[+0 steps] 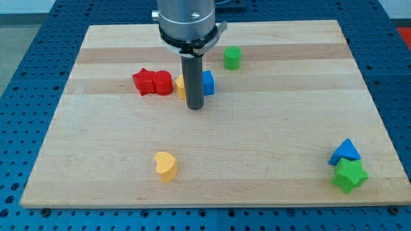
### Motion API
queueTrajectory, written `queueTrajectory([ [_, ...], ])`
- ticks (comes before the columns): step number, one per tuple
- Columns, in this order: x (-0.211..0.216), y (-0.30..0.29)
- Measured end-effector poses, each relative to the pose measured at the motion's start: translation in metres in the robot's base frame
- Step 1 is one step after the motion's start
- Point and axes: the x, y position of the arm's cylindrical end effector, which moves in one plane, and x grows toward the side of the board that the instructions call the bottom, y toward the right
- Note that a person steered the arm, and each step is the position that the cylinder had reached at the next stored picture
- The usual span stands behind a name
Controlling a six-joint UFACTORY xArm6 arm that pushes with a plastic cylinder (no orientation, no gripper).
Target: Point at the green circle
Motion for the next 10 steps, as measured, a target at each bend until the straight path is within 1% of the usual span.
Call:
queueTrajectory([
  [1,-0.009,-0.006],
  [4,-0.013,-0.006],
  [6,-0.007,-0.006],
  [7,0.013,0.033],
  [8,0.016,0.082],
  [9,-0.018,0.116],
  [10,-0.070,0.143],
])
